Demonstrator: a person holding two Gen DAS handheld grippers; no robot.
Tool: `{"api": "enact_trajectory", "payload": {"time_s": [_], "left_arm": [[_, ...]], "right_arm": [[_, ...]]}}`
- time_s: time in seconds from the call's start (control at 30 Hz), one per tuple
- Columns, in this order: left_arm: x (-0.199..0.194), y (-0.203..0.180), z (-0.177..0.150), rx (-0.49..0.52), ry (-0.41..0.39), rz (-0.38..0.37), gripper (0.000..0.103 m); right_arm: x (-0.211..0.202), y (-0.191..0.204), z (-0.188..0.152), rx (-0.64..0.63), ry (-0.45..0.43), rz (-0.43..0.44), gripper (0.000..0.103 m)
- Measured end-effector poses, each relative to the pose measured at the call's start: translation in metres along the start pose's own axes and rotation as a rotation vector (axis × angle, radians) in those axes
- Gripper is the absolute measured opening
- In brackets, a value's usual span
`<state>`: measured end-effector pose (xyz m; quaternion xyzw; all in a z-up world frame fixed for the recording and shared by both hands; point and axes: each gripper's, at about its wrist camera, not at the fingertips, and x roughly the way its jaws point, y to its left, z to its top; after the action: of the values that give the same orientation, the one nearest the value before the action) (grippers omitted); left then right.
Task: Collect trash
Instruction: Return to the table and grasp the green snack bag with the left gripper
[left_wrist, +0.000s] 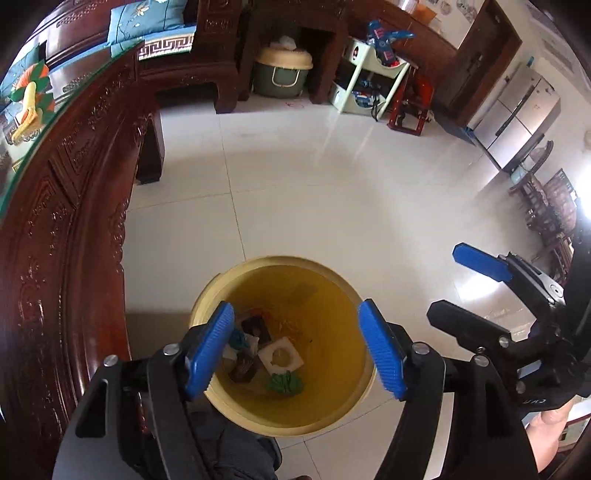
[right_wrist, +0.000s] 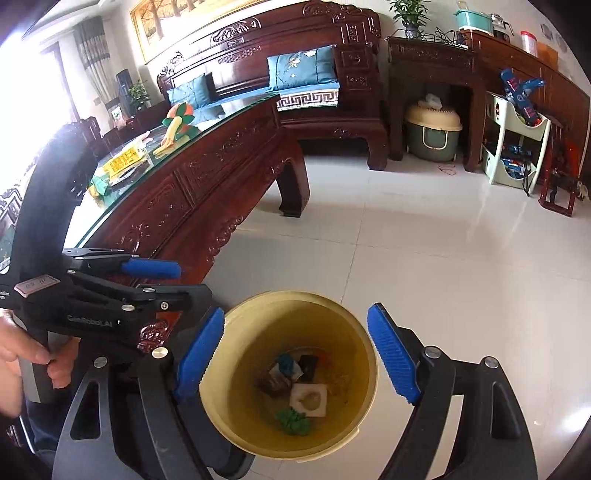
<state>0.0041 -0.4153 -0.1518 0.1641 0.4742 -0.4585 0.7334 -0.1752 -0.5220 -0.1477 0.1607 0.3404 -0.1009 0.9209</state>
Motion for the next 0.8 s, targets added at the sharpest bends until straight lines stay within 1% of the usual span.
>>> {"api": "enact_trajectory", "payload": {"time_s": [0.1,0.2,0.27,0.33,0.37,0.5,0.57,0.6,0.67,0.73,0.8], "left_arm": [[-0.01,0.003,0.001,-0.004,-0.019,0.004,0.071],[-0.023,0.009,0.001,-0.007,-0.048,0.028,0.071],[-0.034,0.015,0.0,-0.019,-0.069,0.044,0.071],[-0.047,0.024,-0.001,-0.035,-0.099,0.07,0.072],[-0.054,0.029,-0.002,-0.044,-0.115,0.082,0.073],[-0.083,0.052,-0.006,-0.089,-0.176,0.134,0.076],[-0.097,0.066,-0.008,-0.124,-0.202,0.154,0.077],[-0.105,0.074,-0.01,-0.143,-0.216,0.166,0.081],[-0.119,0.087,-0.014,-0.173,-0.242,0.193,0.084],[-0.134,0.098,-0.019,-0.192,-0.271,0.221,0.088],[-0.148,0.108,-0.023,-0.203,-0.298,0.256,0.093]], "right_arm": [[-0.004,0.007,0.001,-0.008,-0.019,0.009,0.08],[-0.007,0.02,0.005,-0.036,-0.039,0.023,0.081],[-0.01,0.029,0.007,-0.061,-0.065,0.024,0.089],[-0.012,0.04,0.01,-0.085,-0.092,0.025,0.091],[-0.014,0.047,0.013,-0.102,-0.109,0.025,0.094],[-0.016,0.075,0.024,-0.159,-0.154,0.008,0.095],[-0.016,0.091,0.028,-0.192,-0.179,-0.016,0.095],[-0.017,0.099,0.03,-0.208,-0.193,-0.031,0.095],[-0.016,0.117,0.034,-0.24,-0.216,-0.055,0.095],[-0.015,0.13,0.039,-0.252,-0.216,-0.007,0.095],[-0.012,0.142,0.044,-0.239,-0.23,0.021,0.095]]}}
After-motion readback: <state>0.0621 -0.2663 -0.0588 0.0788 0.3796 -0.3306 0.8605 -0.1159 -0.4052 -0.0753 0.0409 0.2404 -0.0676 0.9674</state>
